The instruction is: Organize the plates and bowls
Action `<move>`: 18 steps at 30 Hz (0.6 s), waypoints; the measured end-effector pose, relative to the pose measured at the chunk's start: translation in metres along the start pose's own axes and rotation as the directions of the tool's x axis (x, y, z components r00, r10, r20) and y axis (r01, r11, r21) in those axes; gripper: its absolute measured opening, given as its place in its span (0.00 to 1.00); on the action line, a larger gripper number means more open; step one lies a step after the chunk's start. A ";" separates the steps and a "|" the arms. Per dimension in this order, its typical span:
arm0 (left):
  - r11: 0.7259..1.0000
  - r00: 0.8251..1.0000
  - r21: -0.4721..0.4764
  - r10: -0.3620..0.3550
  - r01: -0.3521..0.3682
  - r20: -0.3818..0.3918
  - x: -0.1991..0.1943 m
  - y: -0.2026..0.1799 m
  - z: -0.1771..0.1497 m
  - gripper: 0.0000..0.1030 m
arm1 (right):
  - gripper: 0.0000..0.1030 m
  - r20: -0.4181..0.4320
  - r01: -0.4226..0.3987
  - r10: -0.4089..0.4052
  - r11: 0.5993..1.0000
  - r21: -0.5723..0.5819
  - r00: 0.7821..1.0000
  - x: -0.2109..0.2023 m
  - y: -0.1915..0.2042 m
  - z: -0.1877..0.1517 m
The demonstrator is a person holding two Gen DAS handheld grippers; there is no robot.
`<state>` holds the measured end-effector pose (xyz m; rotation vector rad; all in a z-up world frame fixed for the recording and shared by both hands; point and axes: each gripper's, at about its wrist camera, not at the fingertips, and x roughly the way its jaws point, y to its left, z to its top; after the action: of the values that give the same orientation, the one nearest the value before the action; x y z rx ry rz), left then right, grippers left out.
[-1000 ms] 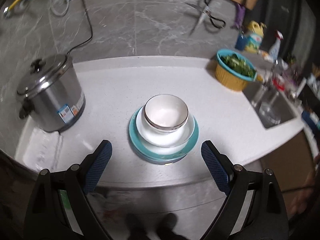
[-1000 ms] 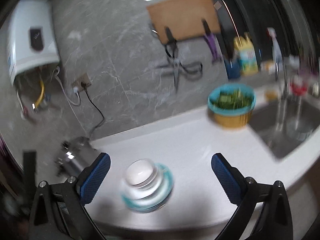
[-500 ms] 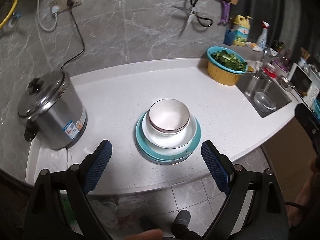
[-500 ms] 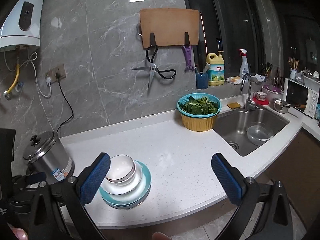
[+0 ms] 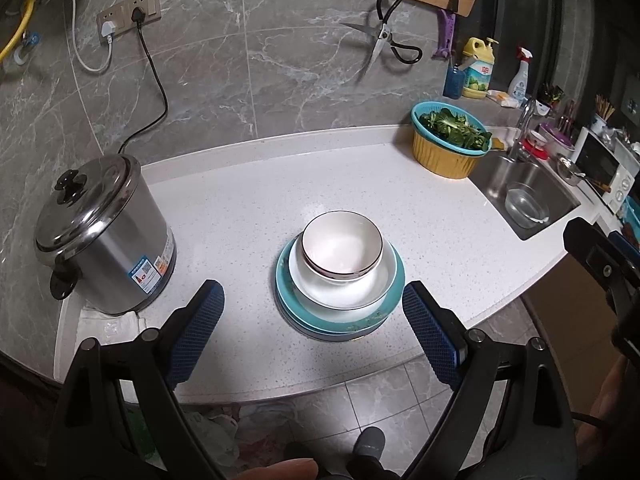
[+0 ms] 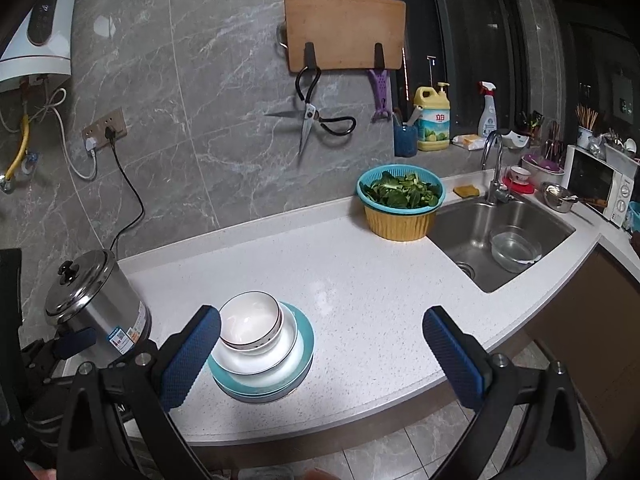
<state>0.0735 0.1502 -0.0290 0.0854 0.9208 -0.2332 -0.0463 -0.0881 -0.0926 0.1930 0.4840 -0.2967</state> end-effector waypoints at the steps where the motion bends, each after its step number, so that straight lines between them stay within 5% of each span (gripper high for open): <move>1: 1.000 1.000 -0.004 0.003 -0.003 0.003 0.000 0.001 0.001 0.88 | 1.00 -0.008 -0.002 0.002 1.000 0.002 1.000 0.001 0.001 0.001; 18: 1.000 1.000 -0.012 0.010 -0.010 0.013 -0.002 -0.007 0.005 0.88 | 1.00 -0.077 0.025 -0.027 0.999 -0.030 0.997 0.013 0.014 0.005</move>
<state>0.0743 0.1429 -0.0239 0.0772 0.9082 -0.2191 -0.0291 -0.0794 -0.0929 0.1708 0.5675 -0.3082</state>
